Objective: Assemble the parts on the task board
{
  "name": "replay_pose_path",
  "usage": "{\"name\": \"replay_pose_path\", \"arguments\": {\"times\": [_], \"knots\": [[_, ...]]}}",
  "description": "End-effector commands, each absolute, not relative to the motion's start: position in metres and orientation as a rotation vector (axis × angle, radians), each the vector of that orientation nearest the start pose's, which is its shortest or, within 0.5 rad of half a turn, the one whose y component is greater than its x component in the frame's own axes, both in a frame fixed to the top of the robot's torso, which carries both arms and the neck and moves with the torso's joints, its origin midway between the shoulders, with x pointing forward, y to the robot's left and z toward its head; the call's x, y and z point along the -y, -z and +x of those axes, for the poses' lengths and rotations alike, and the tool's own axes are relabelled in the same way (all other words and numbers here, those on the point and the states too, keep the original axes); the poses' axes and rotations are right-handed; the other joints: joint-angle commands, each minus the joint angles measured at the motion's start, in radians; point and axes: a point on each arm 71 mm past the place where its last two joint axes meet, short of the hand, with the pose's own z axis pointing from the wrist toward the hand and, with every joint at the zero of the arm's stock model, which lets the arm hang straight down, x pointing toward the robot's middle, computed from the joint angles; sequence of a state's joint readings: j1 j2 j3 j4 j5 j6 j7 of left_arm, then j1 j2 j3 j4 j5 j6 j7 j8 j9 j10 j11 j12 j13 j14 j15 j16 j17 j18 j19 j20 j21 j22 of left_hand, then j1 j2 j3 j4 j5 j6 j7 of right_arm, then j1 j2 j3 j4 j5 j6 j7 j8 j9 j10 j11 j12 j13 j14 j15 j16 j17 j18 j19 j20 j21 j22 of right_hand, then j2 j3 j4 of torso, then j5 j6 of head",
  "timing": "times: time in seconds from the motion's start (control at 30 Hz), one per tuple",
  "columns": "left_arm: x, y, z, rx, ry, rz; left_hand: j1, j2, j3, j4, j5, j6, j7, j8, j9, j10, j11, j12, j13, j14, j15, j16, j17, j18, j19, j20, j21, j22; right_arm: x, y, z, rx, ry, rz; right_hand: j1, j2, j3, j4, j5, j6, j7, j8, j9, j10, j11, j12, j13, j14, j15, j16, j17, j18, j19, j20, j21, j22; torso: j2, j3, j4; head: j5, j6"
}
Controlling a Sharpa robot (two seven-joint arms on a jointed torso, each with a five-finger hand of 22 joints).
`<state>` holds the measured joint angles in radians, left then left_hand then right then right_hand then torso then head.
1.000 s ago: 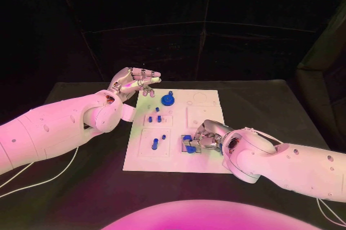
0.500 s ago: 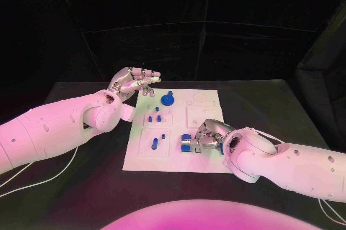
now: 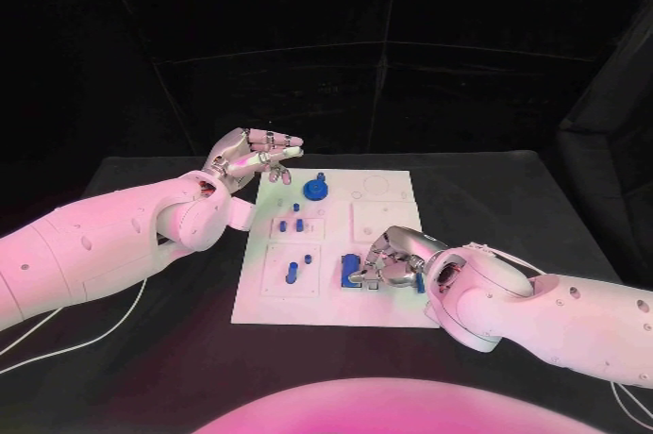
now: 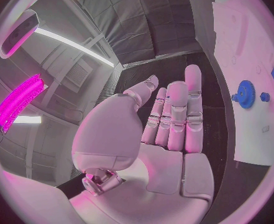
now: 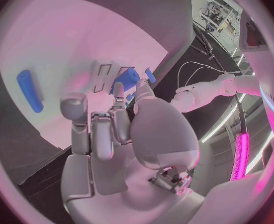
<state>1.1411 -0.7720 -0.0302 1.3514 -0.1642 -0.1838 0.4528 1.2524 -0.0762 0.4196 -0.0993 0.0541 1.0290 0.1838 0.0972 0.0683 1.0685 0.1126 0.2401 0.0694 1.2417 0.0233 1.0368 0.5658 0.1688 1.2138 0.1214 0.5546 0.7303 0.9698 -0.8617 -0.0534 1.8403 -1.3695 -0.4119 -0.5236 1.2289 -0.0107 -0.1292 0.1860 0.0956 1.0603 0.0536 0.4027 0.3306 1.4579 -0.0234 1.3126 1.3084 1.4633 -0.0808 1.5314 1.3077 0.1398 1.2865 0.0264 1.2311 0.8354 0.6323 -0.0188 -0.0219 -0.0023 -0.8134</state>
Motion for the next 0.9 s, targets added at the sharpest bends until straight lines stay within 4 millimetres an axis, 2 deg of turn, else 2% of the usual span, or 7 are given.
{"name": "replay_pose_path", "arguments": {"times": [0.03, 0.13, 0.37, 0.9], "knots": [[-0.2135, 0.2078, 0.5064, -1.467, 1.577, -0.938, 0.005, 0.008, -0.005, 0.0, -0.003, -0.004, 0.003, 0.004, 0.0, -0.006, 0.001, 0.005, 0.001, -0.005, 0.002, -0.005, -0.001, 0.014, -0.005, 0.002, -0.003, -0.001, 0.143, 0.2613, 0.3748, -1.989, -0.66, 0.183, 0.018, 0.007, 0.0, -0.012, 0.01, 0.002, -0.002, -0.002, 0.003, 0.002, 0.001, 0.003, 0.029, 0.088, -0.004, 0.003, 0.166, -0.014, 0.001, -0.001, -0.002, 0.003, 0.0, -0.0006, 0.003, -0.003, 0.0], [-0.2133, 0.2078, 0.5064, -1.468, 1.577, -0.938, 0.005, 0.008, -0.005, 0.0, -0.003, -0.004, 0.003, 0.004, 0.0, -0.006, 0.001, 0.005, 0.001, -0.005, 0.002, -0.005, -0.001, 0.014, -0.005, 0.002, -0.003, -0.001, 0.143, 0.2638, 0.3768, -2.002, -0.636, 0.177, 0.029, 0.012, -0.001, -0.021, 0.015, 0.004, -0.003, -0.001, 0.006, 0.002, 0.0, 0.002, 0.03, 0.088, -0.005, 0.002, 0.165, -0.014, 0.0, -0.001, -0.003, 0.002, 0.0, -0.0006, 0.0043, -0.004, 0.0], [-0.2141, 0.208, 0.5065, -1.47, 1.574, -0.939, 0.005, 0.008, -0.005, 0.0, -0.003, -0.004, 0.003, 0.004, 0.0, -0.006, 0.001, 0.005, 0.001, -0.005, 0.002, -0.005, -0.001, 0.014, -0.005, 0.002, -0.003, -0.001, 0.1438, 0.2677, 0.3799, -2.023, -0.594, 0.165, 0.054, 0.026, 0.001, -0.042, 0.02, 0.007, -0.006, -0.001, 0.011, 0.003, -0.002, 0.001, 0.031, 0.088, -0.007, 0.002, 0.165, -0.014, 0.0, -0.002, -0.003, 0.003, 0.0, -0.0009, 0.0025, -0.002, -0.003], [-0.2155, 0.2085, 0.5062, -1.476, 1.573, -0.942, 0.006, 0.009, -0.005, 0.0, -0.003, -0.004, 0.002, 0.005, 0.0, -0.007, 0.001, 0.005, 0.001, -0.006, 0.002, -0.006, -0.003, 0.014, -0.005, 0.002, -0.004, -0.002, 0.1506, 0.2694, 0.3781, -2.057, -0.576, 0.135, 0.082, 0.033, -0.002, -0.07, 0.016, 0.012, -0.01, -0.001, 0.017, 0.008, -0.006, 0.008, 0.04, 0.089, -0.01, 0.003, 0.168, -0.015, 0.002, -0.005, -0.001, 0.009, 0.0, -0.0005, 0.0011, -0.001, -0.006]]}}
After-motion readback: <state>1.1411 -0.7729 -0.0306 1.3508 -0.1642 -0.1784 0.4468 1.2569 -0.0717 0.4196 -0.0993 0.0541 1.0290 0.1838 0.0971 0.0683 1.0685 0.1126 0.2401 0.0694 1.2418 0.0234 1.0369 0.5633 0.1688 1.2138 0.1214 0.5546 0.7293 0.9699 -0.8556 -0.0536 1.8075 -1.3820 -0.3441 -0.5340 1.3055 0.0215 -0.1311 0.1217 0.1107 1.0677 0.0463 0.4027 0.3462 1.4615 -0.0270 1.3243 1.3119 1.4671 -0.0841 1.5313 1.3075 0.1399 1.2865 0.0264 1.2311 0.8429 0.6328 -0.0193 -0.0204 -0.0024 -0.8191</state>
